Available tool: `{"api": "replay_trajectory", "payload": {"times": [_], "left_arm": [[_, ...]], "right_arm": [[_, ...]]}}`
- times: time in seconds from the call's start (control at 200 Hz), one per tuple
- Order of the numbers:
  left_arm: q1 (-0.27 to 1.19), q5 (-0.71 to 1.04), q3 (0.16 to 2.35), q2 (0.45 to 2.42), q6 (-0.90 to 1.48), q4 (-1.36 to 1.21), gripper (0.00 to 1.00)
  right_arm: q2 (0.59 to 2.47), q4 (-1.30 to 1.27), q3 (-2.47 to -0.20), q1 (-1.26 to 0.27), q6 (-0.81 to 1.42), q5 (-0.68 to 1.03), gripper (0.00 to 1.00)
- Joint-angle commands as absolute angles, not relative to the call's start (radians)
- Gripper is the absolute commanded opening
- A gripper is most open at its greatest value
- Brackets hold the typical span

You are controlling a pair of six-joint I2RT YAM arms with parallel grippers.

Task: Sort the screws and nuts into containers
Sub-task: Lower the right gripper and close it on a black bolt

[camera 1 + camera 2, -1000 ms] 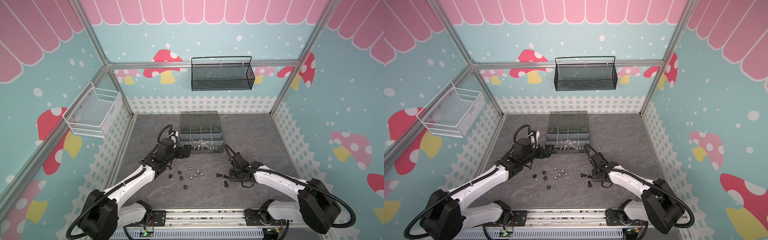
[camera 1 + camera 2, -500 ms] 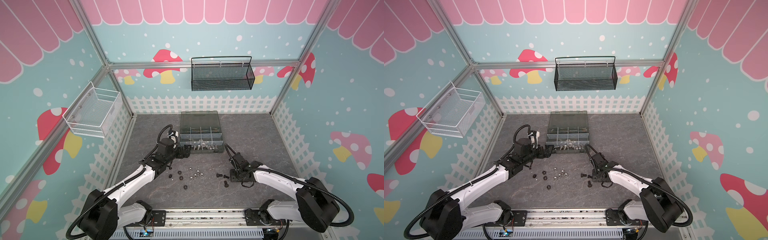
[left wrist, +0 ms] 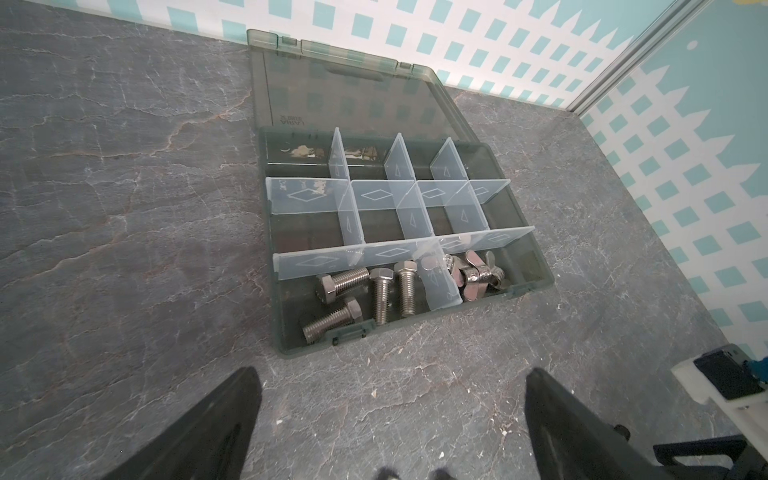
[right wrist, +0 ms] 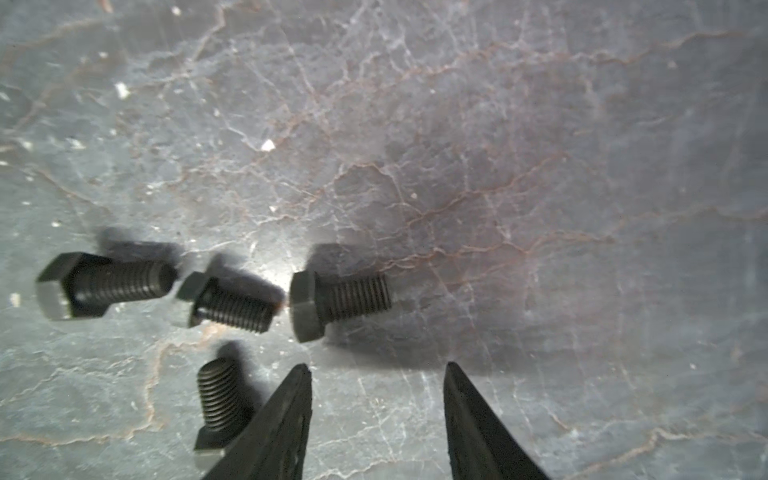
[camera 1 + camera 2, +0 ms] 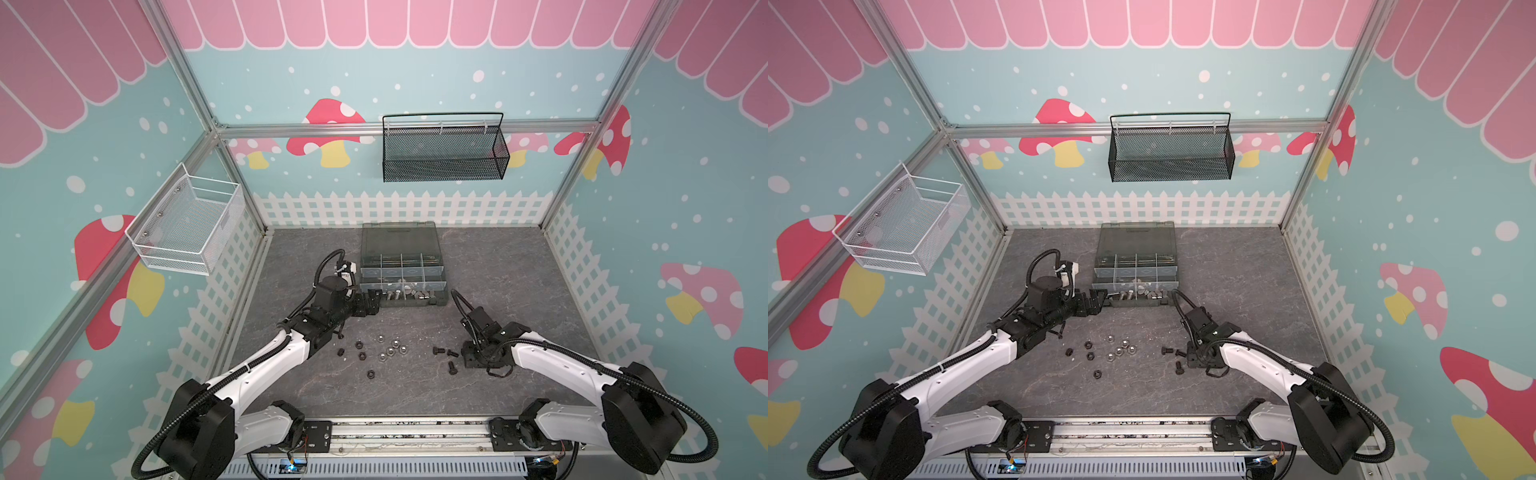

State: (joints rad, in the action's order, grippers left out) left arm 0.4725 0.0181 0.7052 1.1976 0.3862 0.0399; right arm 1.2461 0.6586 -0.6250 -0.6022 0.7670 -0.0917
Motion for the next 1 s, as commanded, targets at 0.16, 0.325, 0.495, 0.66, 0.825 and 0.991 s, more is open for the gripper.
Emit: {"api": "replay_trajectory", "payload": {"times": [0.16,0.325,0.495,0.66,0.825,0.991], "left_arm": [[0.471,0.005,0.712,1.176,0.385,0.043,1.0],[0.471,0.003,0.711,1.178,0.385,0.049,1.0],[0.471,-0.003,0.712,1.178,0.383,0.054,0.99],[0.47,-0.003,0.712,1.18,0.382,0.052,0.99],[0.469,-0.004,0.712,1.178,0.382,0.056,1.0],[0.468,-0.009,0.708,1.173,0.382,0.055,1.0]], "right_arm": [[1.279,0.678,-0.647,-0.587,0.786,-0.143,0.53],[1.332,0.611,-0.652,-0.583,0.762,-0.123,0.61],[1.379,0.571,-0.667,-0.577,0.746,-0.132,0.66],[1.406,0.538,-0.676,-0.556,0.734,-0.143,0.67],[1.414,0.512,-0.683,-0.544,0.721,-0.112,0.6],[1.399,0.509,-0.675,-0.544,0.718,-0.087,0.51]]}}
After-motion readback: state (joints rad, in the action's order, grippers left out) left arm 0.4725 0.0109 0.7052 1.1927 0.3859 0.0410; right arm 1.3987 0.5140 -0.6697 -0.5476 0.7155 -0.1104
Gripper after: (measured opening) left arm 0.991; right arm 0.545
